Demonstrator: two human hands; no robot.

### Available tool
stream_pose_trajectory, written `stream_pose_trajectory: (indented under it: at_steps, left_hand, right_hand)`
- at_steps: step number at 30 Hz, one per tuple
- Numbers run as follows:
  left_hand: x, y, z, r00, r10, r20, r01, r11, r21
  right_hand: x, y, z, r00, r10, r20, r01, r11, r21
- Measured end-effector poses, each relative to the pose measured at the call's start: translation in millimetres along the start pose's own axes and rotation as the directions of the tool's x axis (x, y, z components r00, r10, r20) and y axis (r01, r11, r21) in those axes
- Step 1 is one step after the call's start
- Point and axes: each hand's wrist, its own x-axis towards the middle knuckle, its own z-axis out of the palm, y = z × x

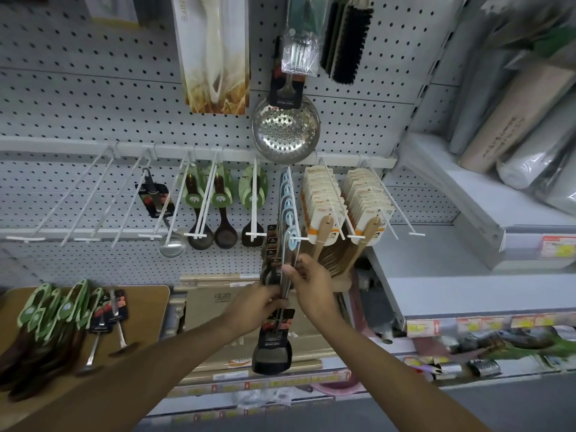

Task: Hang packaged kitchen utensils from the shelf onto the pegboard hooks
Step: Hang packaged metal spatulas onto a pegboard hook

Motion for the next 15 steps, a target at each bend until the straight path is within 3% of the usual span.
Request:
stream_pose_trajectory:
  at_steps: [8,15]
  left_hand:
    - [21.1,-18.3,-1.3,0.999,-0.041,0.013,0.042,0.997,-0.068]
    - [30.8,-24.5,0.4,0.997,-0.073,0.005,0.073,0.995,-0.065]
  right_hand:
    - [24.2,3.1,6.6,0.999,0.013,-0.034,-0.018,0.99,-0.141]
    - [32.0,1.7,7.5,0.998,0.052,-0.043,-0.058,0.989,-0.134]
